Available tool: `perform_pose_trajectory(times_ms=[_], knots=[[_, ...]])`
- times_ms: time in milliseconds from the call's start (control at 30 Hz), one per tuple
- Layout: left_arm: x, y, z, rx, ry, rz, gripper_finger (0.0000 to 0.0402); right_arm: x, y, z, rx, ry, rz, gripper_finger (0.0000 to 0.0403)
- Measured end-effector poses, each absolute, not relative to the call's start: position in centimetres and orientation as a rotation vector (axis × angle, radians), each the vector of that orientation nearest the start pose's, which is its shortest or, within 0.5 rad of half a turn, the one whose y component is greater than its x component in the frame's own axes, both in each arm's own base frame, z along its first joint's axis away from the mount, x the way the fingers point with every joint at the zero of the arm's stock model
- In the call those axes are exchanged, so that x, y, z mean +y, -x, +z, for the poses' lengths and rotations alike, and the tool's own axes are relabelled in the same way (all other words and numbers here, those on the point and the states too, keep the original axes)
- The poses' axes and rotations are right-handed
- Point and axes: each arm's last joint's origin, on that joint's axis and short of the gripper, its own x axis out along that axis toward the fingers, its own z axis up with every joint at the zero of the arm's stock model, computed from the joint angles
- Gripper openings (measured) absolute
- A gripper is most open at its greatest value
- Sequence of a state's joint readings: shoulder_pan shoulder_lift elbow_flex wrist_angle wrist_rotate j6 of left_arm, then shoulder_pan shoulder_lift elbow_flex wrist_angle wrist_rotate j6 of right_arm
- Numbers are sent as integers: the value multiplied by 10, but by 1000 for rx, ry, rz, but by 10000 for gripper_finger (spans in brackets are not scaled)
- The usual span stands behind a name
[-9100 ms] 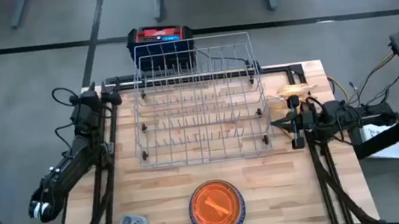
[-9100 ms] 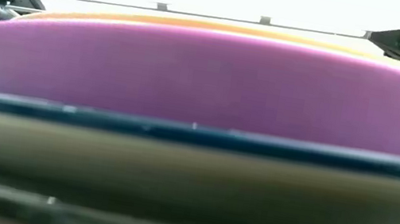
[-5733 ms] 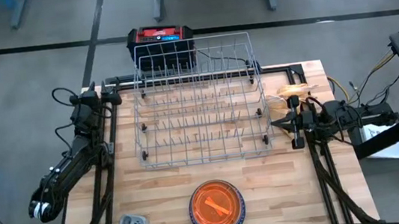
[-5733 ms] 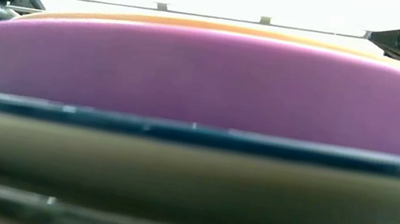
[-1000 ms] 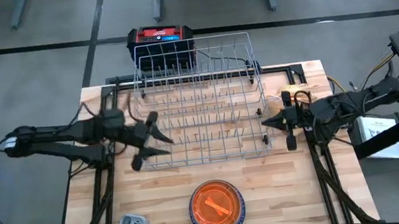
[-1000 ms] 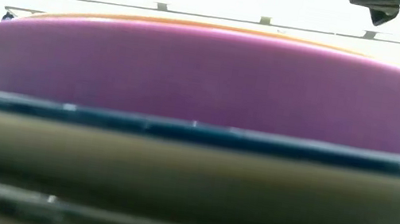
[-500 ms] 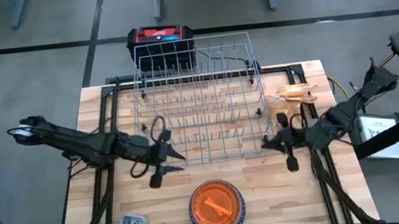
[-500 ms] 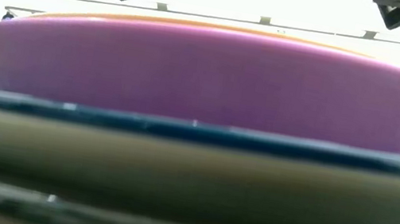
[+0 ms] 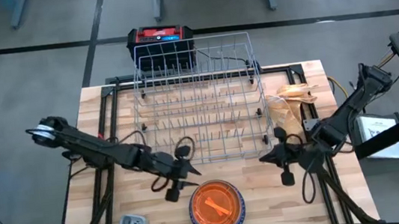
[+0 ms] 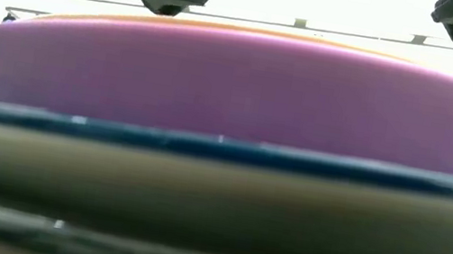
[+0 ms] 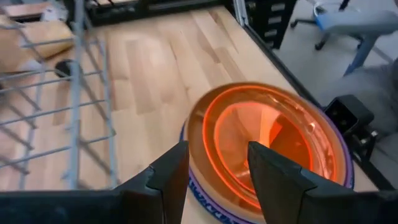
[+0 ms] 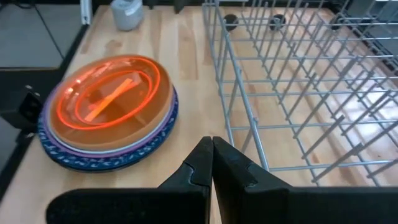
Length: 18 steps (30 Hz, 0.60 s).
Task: Sort dishes
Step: Put the orange plate into the dish rack
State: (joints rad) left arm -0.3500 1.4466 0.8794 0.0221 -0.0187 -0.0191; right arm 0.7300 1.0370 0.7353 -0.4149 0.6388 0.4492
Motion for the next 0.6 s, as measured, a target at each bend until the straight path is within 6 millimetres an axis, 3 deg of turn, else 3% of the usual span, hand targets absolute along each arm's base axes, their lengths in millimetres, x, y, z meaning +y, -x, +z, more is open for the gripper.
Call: perform_pose_trajectory(times_ms=[367,600], knots=[[-120,-321,208,633,-157,-303,154,130,-165,251,525,43,-119,0],[-121,-323,206,633,-162,-308,154,130,-165,251,518,45,-127,0]])
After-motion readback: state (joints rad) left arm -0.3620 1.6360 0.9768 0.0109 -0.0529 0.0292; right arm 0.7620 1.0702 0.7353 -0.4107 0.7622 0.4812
